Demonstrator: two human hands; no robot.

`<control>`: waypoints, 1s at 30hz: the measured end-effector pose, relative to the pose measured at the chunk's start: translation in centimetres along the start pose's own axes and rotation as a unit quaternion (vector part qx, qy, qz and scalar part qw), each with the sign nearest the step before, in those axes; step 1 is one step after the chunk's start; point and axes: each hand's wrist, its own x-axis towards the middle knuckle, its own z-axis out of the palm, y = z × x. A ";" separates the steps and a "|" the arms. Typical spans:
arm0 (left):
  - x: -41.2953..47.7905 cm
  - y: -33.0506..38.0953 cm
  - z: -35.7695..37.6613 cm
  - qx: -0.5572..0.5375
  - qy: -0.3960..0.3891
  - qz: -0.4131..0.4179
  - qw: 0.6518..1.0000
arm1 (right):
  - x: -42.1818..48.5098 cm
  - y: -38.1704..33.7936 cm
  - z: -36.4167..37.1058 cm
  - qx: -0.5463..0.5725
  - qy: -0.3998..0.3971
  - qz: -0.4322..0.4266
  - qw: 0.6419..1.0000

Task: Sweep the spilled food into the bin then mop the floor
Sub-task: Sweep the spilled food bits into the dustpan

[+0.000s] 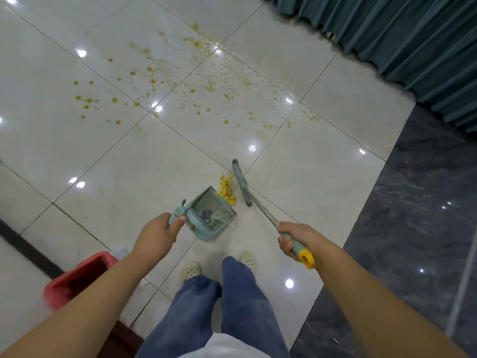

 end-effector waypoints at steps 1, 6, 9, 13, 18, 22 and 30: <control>-0.1 -0.1 0.0 -0.014 0.006 -0.009 1.000 | 0.3 -0.6 0.3 -0.024 0.011 -0.012 1.000; 0.5 -0.7 0.4 -0.085 0.009 -0.060 0.995 | 4.1 -3.4 2.1 -0.112 0.041 -0.053 0.991; 1.1 -0.7 0.9 -0.066 0.009 -0.065 0.996 | 6.3 -3.7 3.2 -0.194 0.048 -0.056 0.978; 2.2 -0.6 0.8 -0.054 0.022 -0.070 0.996 | 7.0 -2.6 3.8 -0.287 0.034 -0.029 0.957; 2.6 -0.6 0.2 -0.040 0.029 -0.060 0.997 | 4.7 -0.4 3.5 -0.331 -0.004 -0.003 0.944; 2.5 -1.2 0.2 -0.051 0.026 -0.064 0.996 | 2.4 0.2 3.0 -0.266 -0.048 0.045 0.962; 1.1 -3.5 -0.6 -0.044 0.007 -0.050 0.998 | -0.4 -0.2 2.3 -0.235 -0.042 0.009 0.971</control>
